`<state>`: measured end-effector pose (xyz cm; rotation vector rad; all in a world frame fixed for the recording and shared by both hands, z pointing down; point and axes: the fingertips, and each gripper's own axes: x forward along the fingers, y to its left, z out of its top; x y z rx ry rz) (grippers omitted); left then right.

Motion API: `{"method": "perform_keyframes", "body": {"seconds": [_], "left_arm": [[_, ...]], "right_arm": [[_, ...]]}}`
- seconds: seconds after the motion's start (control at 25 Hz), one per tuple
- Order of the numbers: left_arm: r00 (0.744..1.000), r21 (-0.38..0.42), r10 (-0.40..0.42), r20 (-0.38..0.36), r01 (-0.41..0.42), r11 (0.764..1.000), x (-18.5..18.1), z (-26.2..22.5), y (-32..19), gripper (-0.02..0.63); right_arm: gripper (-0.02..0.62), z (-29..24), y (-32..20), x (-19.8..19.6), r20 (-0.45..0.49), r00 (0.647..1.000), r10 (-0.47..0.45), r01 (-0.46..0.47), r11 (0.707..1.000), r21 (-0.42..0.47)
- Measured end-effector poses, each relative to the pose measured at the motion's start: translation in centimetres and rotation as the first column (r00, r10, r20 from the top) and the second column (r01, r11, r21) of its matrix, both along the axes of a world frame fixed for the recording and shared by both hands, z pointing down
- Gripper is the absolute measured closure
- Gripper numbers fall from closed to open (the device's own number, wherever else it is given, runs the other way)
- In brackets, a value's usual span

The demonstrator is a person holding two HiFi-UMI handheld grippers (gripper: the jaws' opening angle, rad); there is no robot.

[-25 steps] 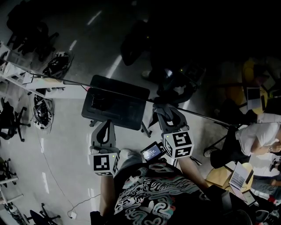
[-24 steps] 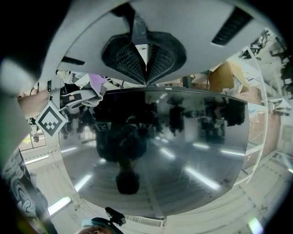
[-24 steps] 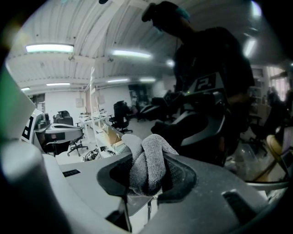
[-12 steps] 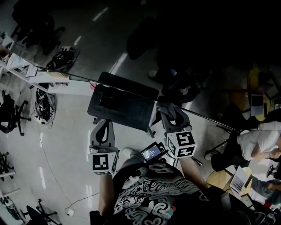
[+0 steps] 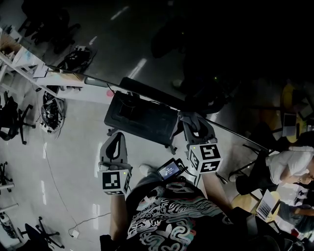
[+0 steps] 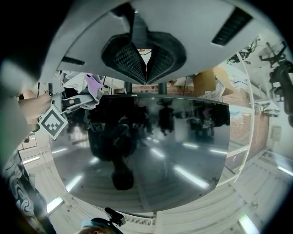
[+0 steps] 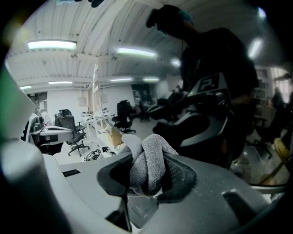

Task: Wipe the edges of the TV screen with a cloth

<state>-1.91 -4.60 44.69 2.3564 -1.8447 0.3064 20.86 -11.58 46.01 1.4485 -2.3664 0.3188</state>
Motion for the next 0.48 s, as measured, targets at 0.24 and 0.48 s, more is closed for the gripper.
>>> {"method": "perform_keyframes", "body": {"seconds": [0.24, 0.48], "left_arm": [[0.999, -0.005, -0.034, 0.003, 0.034, 0.999, -3.7, 0.1, 0.1, 0.589], [0.997, -0.008, -0.063, 0.037, 0.063, 0.998, -6.3, 0.9, -0.3, 0.588]], "right_arm": [[0.446, -0.3, -1.0, -2.6, 0.015, 1.000, 0.001, 0.000, 1.000, -0.002], [0.446, 0.0, -1.4, -4.1, -0.007, 1.000, 0.001, -0.001, 1.000, -0.002]]}}
